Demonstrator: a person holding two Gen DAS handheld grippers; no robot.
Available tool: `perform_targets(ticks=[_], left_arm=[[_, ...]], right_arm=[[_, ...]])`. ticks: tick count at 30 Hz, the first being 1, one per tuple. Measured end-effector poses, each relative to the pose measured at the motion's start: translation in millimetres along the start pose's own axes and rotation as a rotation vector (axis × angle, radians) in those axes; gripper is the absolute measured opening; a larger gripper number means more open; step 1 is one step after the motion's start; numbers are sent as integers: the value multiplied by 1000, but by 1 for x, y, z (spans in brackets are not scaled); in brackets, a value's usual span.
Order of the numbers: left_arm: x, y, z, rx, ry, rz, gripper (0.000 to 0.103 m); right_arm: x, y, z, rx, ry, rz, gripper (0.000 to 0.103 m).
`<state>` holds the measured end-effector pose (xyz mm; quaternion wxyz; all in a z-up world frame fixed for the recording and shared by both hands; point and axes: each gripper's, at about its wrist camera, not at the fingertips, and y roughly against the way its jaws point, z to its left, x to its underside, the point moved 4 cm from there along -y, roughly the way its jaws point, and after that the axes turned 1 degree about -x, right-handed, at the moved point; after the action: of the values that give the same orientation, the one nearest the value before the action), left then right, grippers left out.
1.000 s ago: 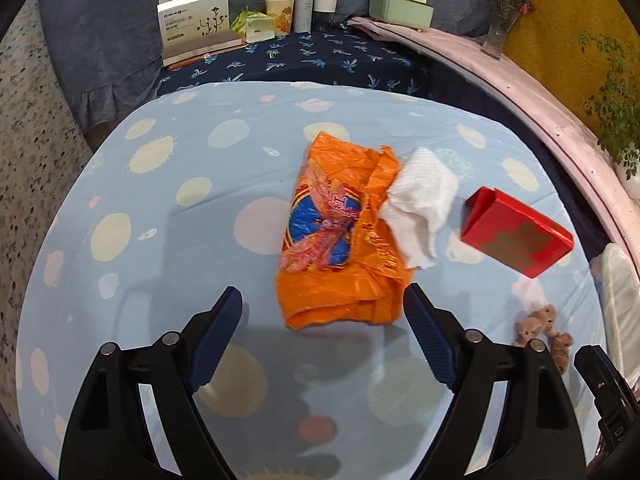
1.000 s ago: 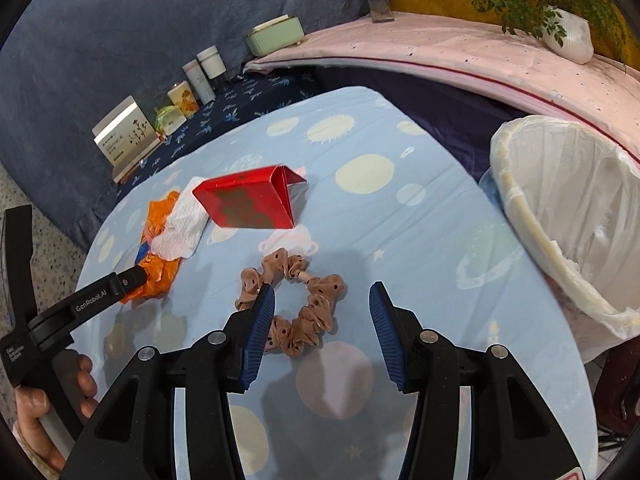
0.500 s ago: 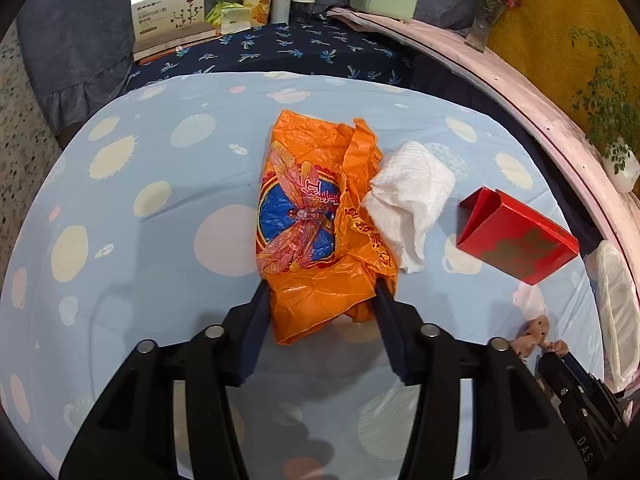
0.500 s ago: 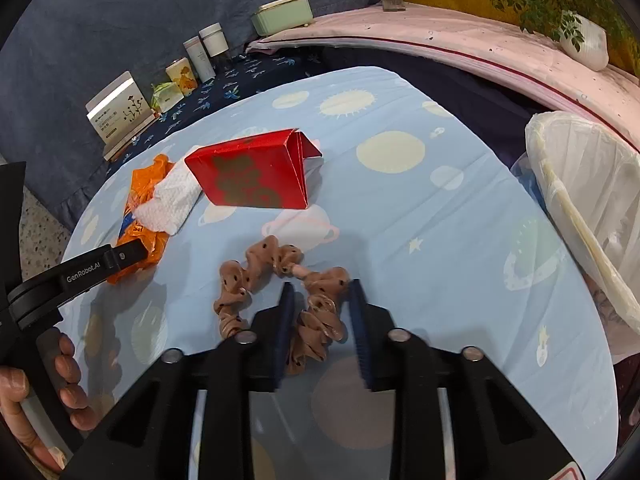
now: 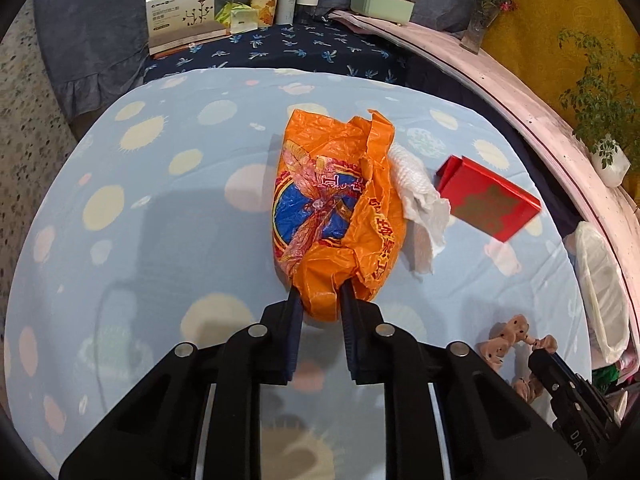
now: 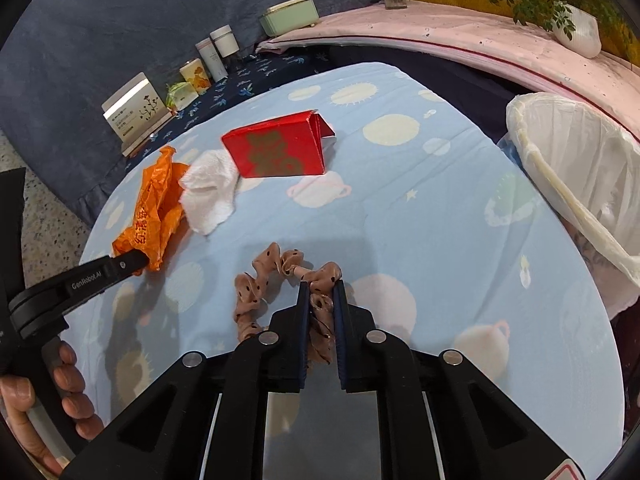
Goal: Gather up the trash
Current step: 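Grasp the orange plastic bag with the left tool while the right tool grasps the brown scrunchie, then lift the orange bag and scrunchie and carry them toward the wastebasket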
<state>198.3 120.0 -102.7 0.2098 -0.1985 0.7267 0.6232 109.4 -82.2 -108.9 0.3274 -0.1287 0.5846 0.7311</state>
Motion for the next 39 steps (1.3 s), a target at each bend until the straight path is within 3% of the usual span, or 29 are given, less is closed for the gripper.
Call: perform_targets(ticks=[21, 39], left_arm=[[102, 100, -8, 8, 62, -56, 17], [128, 134, 8, 10, 85, -90, 17]], right_arm=[[58, 88, 5, 17, 117, -57, 11], [83, 120, 27, -11, 153, -97, 11]])
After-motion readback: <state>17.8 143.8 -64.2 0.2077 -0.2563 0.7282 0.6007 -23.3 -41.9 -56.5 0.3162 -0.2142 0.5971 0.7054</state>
